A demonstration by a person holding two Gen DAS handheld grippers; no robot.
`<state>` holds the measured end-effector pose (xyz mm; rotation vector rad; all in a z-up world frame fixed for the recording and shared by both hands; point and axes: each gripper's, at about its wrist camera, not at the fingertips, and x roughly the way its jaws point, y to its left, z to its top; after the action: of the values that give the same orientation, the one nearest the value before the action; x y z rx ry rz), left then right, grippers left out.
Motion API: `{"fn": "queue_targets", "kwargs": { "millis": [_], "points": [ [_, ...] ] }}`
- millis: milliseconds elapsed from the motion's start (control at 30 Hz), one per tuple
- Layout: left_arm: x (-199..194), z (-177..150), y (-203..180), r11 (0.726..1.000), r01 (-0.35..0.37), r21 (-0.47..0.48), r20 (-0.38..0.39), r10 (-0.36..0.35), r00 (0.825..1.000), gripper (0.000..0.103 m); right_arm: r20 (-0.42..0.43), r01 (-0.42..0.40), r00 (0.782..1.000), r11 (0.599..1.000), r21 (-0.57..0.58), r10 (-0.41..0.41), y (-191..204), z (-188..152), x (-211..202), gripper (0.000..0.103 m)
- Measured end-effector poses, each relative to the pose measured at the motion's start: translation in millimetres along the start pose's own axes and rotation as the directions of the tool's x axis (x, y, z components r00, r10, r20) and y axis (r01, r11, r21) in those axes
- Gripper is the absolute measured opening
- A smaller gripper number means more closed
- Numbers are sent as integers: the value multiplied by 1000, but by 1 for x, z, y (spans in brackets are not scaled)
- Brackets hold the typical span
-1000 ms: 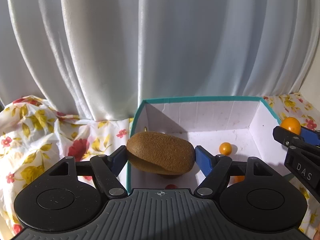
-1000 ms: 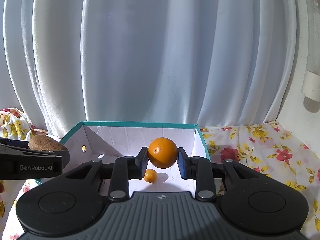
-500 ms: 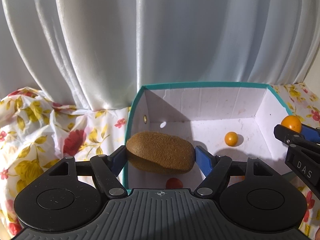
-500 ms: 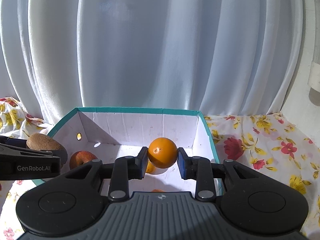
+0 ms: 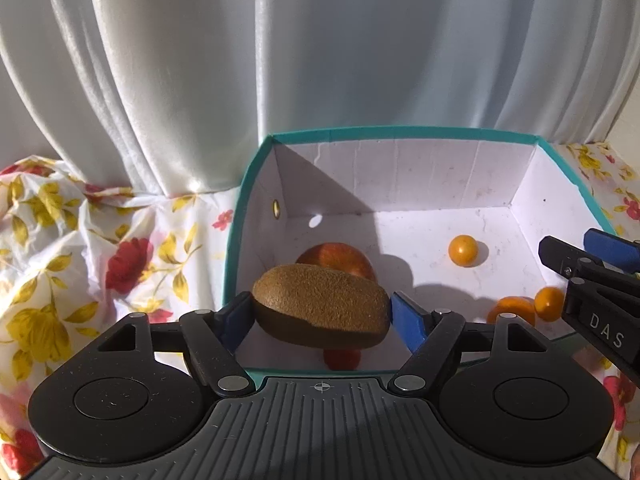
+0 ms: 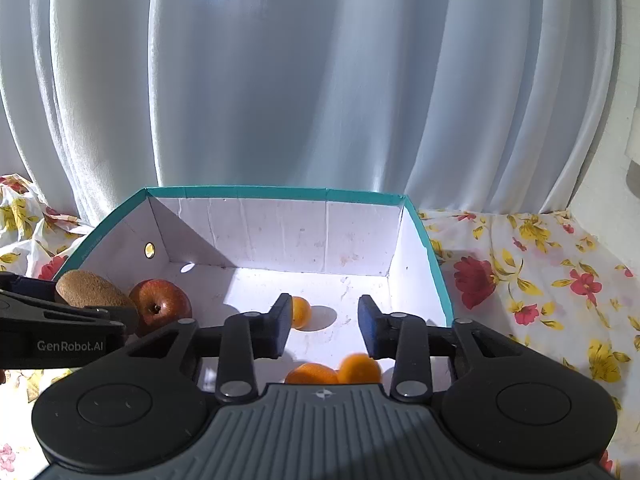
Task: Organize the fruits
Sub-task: 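Carry kiwi and kumquat over the teal box and open both tools, then move both tools back to the fruit in front of the box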
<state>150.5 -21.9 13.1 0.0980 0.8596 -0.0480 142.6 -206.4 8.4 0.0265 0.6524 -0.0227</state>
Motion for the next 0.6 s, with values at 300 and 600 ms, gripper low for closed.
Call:
{"fn": "queue_targets", "kwargs": {
  "millis": [300,600],
  "points": [
    [-33,-3,4,999,-42,12,180,39,983,92,126,7,992,998,61,-15,-8,-1,-34,90],
    [-63,-27,23,998,-40,-50,222,51,974,92,243,37,969,999,24,-41,-4,-23,-85,99]
  ]
}}
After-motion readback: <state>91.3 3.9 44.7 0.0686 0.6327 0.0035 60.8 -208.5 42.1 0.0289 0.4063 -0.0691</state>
